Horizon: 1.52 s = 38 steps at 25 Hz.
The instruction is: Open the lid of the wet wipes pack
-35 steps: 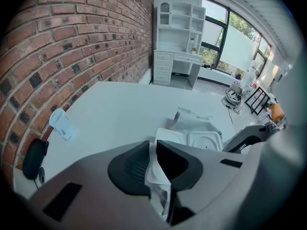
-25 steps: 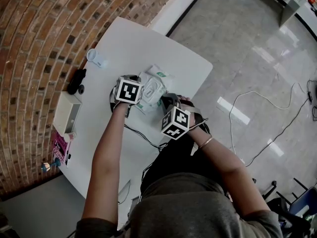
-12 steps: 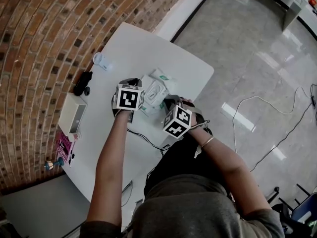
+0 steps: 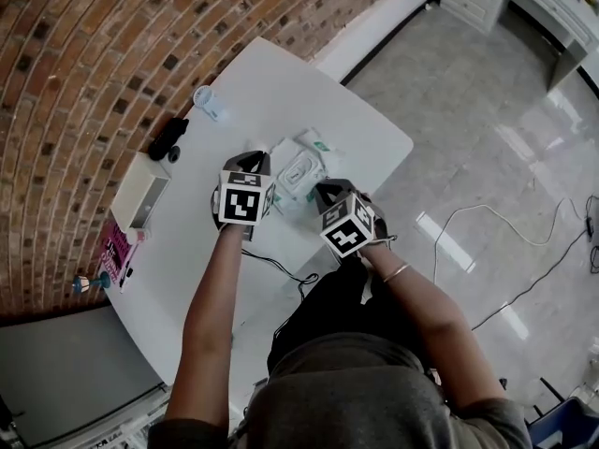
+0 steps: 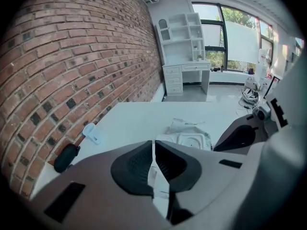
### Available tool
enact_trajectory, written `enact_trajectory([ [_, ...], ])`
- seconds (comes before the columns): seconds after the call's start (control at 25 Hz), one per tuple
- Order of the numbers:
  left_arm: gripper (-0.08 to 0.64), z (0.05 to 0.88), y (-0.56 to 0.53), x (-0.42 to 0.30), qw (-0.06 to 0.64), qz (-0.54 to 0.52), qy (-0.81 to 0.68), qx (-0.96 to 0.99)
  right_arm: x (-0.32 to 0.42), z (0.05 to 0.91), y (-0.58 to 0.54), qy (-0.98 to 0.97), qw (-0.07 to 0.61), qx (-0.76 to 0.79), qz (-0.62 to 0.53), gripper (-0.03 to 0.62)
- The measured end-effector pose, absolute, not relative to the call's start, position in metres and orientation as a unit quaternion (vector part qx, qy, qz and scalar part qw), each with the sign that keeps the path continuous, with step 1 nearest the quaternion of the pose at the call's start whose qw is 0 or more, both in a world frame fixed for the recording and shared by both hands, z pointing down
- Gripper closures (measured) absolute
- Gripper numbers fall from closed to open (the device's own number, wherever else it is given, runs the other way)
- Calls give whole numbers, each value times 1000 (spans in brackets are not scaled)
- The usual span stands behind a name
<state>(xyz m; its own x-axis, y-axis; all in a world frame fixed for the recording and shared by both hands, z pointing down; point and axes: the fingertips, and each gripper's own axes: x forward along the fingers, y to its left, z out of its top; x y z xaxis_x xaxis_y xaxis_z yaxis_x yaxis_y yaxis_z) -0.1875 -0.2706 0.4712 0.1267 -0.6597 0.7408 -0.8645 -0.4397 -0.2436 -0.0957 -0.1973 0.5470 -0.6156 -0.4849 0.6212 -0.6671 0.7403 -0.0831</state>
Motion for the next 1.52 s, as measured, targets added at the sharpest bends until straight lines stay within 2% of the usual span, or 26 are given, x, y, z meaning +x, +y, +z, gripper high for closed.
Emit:
enact_trajectory([
  [0.28, 528, 464, -250, -199, 151, 361, -562, 729, -82, 513, -198, -893, 257, 331, 166, 584],
  [0.72, 529, 440, -210, -196, 159, 291, -615, 715, -50, 461, -195, -900, 208, 342, 175, 584],
  [1.52, 529, 429, -140, -195, 189, 172, -677, 690, -20, 422, -182, -911, 185, 331, 163, 584],
])
